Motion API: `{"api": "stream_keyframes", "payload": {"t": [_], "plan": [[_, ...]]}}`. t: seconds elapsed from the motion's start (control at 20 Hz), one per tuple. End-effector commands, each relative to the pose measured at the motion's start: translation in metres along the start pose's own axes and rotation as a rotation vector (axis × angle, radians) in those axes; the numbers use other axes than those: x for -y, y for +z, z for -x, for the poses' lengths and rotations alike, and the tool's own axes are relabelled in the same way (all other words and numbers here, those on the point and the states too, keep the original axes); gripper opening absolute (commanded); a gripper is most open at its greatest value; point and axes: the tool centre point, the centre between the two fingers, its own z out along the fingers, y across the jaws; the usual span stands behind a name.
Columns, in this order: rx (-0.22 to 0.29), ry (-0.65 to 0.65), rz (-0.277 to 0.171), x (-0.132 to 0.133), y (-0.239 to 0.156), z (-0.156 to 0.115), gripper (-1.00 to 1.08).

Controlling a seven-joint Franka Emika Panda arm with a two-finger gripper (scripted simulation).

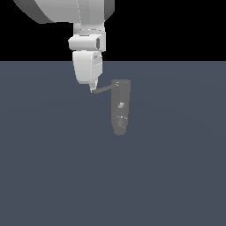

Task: Turn on the faucet by rotating a designated handle.

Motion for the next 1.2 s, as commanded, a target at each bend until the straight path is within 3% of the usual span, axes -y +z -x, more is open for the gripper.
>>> {"api": "stream_keyframes", "payload": {"t": [0.0, 0.7, 0.8, 1.15], "plan": [[-0.002, 0.007, 0.003, -0.007, 0.0, -0.011, -1.0], [-0.002, 0.004, 0.004, -0.043, -0.001, -0.044, -1.0], [-0.001, -0.002, 0.002, -0.04, 0.0, -0.038, -1.0], [-0.001, 0.0, 0.002, -0.04, -0.001, -0.08, -1.0]]}}
